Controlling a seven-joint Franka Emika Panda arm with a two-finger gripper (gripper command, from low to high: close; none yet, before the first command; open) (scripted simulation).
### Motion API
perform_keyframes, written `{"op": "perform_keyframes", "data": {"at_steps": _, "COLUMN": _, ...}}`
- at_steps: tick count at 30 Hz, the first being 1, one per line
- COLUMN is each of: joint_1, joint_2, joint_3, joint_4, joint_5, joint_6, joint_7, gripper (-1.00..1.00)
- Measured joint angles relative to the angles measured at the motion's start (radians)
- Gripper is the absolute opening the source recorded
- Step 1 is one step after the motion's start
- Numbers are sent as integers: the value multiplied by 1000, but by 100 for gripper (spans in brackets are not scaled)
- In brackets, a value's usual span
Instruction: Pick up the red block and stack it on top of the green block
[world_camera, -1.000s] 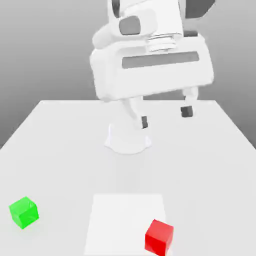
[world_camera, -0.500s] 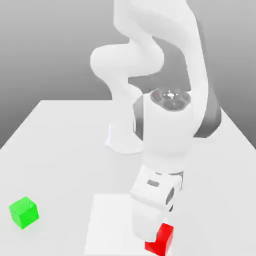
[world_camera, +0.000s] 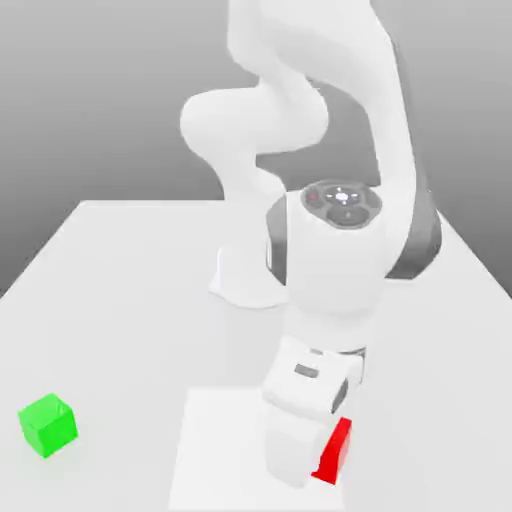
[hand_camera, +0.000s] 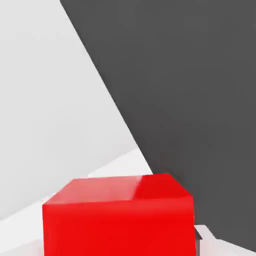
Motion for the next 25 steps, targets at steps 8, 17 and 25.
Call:
{"op": "perform_keyframes", "data": {"at_steps": 8, "joint_1": -243, "joint_2": -64, "joint_3": -182, "joint_4": -18, "joint_5": 14, "joint_6": -51, "joint_7": -287, "gripper": -100}}
{"op": "perform_keyframes", "data": {"at_steps": 17, "joint_1": -434, "joint_2": 49, "joint_3": -214, "joint_4": -16, "joint_5": 163, "joint_6": 41, "joint_7": -555, "gripper": -100}}
{"op": "perform_keyframes", "data": {"at_steps": 25, "joint_1": -452, "joint_2": 80, "joint_3": -192, "joint_4": -14, "joint_5": 194, "joint_6": 68, "joint_7": -577, "gripper": 100}}
